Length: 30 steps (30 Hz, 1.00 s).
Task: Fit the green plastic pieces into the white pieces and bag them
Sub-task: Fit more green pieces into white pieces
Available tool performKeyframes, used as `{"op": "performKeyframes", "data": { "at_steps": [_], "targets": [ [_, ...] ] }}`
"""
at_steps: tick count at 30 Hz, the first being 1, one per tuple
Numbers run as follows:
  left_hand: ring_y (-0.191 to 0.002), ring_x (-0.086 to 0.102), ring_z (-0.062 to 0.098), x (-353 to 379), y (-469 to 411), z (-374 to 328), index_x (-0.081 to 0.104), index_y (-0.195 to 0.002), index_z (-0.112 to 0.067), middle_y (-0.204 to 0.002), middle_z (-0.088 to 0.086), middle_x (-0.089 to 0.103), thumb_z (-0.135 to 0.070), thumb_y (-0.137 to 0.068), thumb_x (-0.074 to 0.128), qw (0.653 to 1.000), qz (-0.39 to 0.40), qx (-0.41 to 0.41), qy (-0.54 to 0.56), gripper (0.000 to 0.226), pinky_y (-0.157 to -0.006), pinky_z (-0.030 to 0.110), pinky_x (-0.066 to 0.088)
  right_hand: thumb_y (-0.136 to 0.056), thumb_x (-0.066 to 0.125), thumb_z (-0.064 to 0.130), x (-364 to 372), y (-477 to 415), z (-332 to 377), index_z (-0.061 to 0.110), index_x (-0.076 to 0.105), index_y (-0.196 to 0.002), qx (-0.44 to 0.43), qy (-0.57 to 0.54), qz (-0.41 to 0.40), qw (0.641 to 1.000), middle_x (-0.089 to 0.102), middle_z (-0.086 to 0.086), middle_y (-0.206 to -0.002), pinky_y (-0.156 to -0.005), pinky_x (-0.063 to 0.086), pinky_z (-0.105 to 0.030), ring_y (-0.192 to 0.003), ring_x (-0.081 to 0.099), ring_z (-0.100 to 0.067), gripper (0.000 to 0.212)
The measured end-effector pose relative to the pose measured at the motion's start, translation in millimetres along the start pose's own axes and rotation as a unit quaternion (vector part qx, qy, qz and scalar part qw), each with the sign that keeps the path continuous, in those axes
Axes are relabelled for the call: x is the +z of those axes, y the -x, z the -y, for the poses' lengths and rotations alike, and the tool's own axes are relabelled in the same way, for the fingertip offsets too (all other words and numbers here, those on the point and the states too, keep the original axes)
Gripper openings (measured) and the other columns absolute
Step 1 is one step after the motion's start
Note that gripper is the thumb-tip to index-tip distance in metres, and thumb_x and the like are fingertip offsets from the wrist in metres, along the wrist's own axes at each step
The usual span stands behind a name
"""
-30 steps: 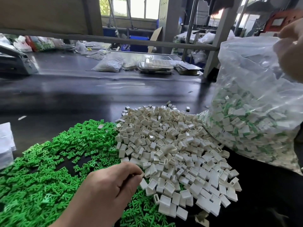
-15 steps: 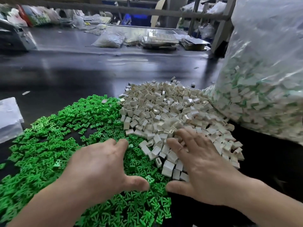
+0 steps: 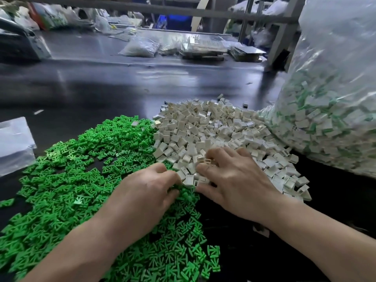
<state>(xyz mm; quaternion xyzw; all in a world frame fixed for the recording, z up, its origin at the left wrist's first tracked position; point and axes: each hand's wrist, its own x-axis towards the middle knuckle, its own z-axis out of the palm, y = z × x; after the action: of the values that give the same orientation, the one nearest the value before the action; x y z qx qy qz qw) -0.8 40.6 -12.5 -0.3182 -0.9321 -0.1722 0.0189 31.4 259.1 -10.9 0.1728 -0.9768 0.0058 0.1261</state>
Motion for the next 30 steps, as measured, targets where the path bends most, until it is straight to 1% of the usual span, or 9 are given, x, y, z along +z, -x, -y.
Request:
{"op": "performKeyframes", "data": {
  "at_steps": [7,12,15,18,21,23,25,27,30],
  "targets": [
    [-0.072,0.059,0.001,-1,-1,1,0.064,-0.093,-0.035,-0.089,-0.02,0.057,-0.043,-0.089,0.058,0.995,-0.065,-0.031,0.073,0.011,-0.069,0.026,0.055,-0.093,0.067,0.031,0,-14,4,0.013,0.071,-0.106,-0.024,-0.031,-0.034,0.999,0.065,-0.004,-0.097,-0.076,0.045,-0.034,-0.082,0.063,-0.024,0.023],
    [-0.078,0.056,-0.007,-1,-2,3,0.058,-0.081,-0.037,-0.08,-0.018,0.058,-0.045,-0.083,0.067,0.985,-0.104,-0.07,0.116,0.012,-0.062,0.015,0.051,-0.091,0.072,0.034,-6,-22,6,0.019,0.074,-0.111,0.015,-0.119,-0.064,0.991,0.071,0.001,-0.098,-0.079,0.044,-0.031,-0.089,0.06,-0.017,0.025],
    [-0.085,0.055,-0.008,0,-2,4,0.055,-0.08,-0.036,-0.075,-0.014,0.059,-0.032,-0.085,0.068,0.977,-0.124,-0.078,0.154,0.015,-0.066,0.017,0.053,-0.094,0.067,0.039,-13,-30,8,0.024,0.074,-0.115,0.058,-0.183,-0.072,0.979,0.072,0.004,-0.115,-0.099,0.04,-0.032,-0.097,0.051,-0.004,0.026],
    [-0.086,0.055,-0.012,0,-2,3,0.055,-0.089,-0.037,-0.078,-0.014,0.059,-0.029,-0.088,0.066,0.971,-0.126,-0.085,0.183,0.014,-0.065,0.003,0.046,-0.098,0.057,0.048,-16,-32,12,0.034,0.068,-0.125,0.096,-0.199,-0.027,0.975,0.056,0.004,-0.142,-0.115,0.022,-0.031,-0.127,0.048,-0.013,0.033],
    [-0.088,0.054,-0.019,0,-3,2,0.059,-0.104,-0.04,-0.086,-0.022,0.059,-0.028,-0.091,0.064,0.967,-0.122,-0.086,0.206,0.019,-0.062,-0.003,0.041,-0.097,0.054,0.053,-16,-29,15,0.037,0.067,-0.125,0.137,-0.267,-0.062,0.952,0.062,0.015,-0.121,-0.098,0.047,-0.028,-0.112,0.057,-0.006,0.034],
    [-0.089,0.055,-0.018,-1,-3,2,0.065,-0.103,-0.037,-0.085,-0.025,0.061,-0.026,-0.09,0.065,0.963,-0.135,-0.084,0.22,0.017,-0.064,-0.002,0.042,-0.097,0.059,0.046,-15,-25,17,0.036,0.07,-0.119,0.169,-0.393,-0.099,0.898,0.066,0.022,-0.089,-0.07,0.049,-0.012,-0.081,0.063,0.003,0.027],
    [-0.083,0.061,-0.009,-3,-2,1,0.066,-0.096,-0.037,-0.079,-0.02,0.066,-0.028,-0.089,0.068,0.958,-0.148,-0.086,0.23,0.012,-0.066,0.007,0.049,-0.098,0.062,0.033,-15,-20,22,0.035,0.073,-0.109,0.184,-0.58,-0.066,0.791,0.065,0.012,-0.071,-0.052,0.046,-0.017,-0.058,0.059,-0.003,0.016],
    [-0.077,0.065,0.002,-5,-1,0,0.065,-0.092,-0.037,-0.079,-0.017,0.069,-0.033,-0.086,0.07,0.946,-0.161,-0.088,0.268,0.009,-0.067,0.019,0.053,-0.091,0.063,0.024,-14,-17,25,0.025,0.077,-0.099,0.185,-0.722,-0.027,0.666,0.064,-0.001,-0.072,-0.048,0.047,-0.025,-0.056,0.058,-0.014,0.016],
    [-0.075,0.068,0.008,-9,0,-4,0.065,-0.089,-0.038,-0.083,-0.014,0.072,-0.037,-0.081,0.068,0.918,-0.168,-0.091,0.346,0.009,-0.065,0.028,0.056,-0.087,0.064,0.02,-11,-16,28,0.015,0.078,-0.097,0.173,-0.793,0.003,0.584,0.066,-0.009,-0.079,-0.051,0.05,-0.028,-0.06,0.061,-0.019,0.017]
  ]
}}
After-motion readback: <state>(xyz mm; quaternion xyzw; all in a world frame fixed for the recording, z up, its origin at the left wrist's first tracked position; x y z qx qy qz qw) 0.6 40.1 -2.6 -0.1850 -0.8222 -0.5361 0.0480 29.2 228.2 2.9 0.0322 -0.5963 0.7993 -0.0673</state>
